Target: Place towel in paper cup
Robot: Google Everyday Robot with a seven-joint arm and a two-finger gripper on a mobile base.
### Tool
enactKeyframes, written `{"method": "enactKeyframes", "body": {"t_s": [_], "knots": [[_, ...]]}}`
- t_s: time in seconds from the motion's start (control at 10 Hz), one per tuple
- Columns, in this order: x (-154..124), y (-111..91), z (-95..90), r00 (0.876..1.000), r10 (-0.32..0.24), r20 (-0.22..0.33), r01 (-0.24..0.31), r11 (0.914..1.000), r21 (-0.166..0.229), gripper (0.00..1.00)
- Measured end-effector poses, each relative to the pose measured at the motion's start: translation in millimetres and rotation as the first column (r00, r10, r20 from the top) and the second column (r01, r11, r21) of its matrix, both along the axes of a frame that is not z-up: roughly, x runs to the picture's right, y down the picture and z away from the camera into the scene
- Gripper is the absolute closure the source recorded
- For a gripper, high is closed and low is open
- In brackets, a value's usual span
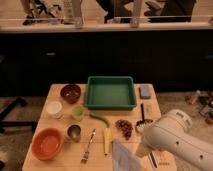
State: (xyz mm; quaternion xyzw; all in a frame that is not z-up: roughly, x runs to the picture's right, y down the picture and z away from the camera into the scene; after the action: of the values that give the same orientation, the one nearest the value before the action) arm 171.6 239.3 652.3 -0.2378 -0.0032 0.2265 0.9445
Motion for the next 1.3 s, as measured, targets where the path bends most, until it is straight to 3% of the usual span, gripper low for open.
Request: {"method": "enactKeyframes", "body": {"t_s": [0.6, 0.7, 0.9, 1.1, 1.3], "knots": [[2, -1, 2.2, 1.000, 0.007, -0.013, -0.007, 1.0000, 0.007, 0.20], [5, 1, 9.6, 0.997, 0.057, -0.056, -0.056, 0.9982, 0.023, 0.20], [7, 12, 23.2, 0.978, 0.169, -0.126, -0.165, 0.9854, 0.045, 0.20], [11, 20, 29.6, 0.962, 0.218, -0.162, -0.211, 0.9758, 0.057, 0.20], [7, 27, 34.0, 0.956, 0.236, -0.173, -0.230, 0.9717, 0.052, 0.20]]}}
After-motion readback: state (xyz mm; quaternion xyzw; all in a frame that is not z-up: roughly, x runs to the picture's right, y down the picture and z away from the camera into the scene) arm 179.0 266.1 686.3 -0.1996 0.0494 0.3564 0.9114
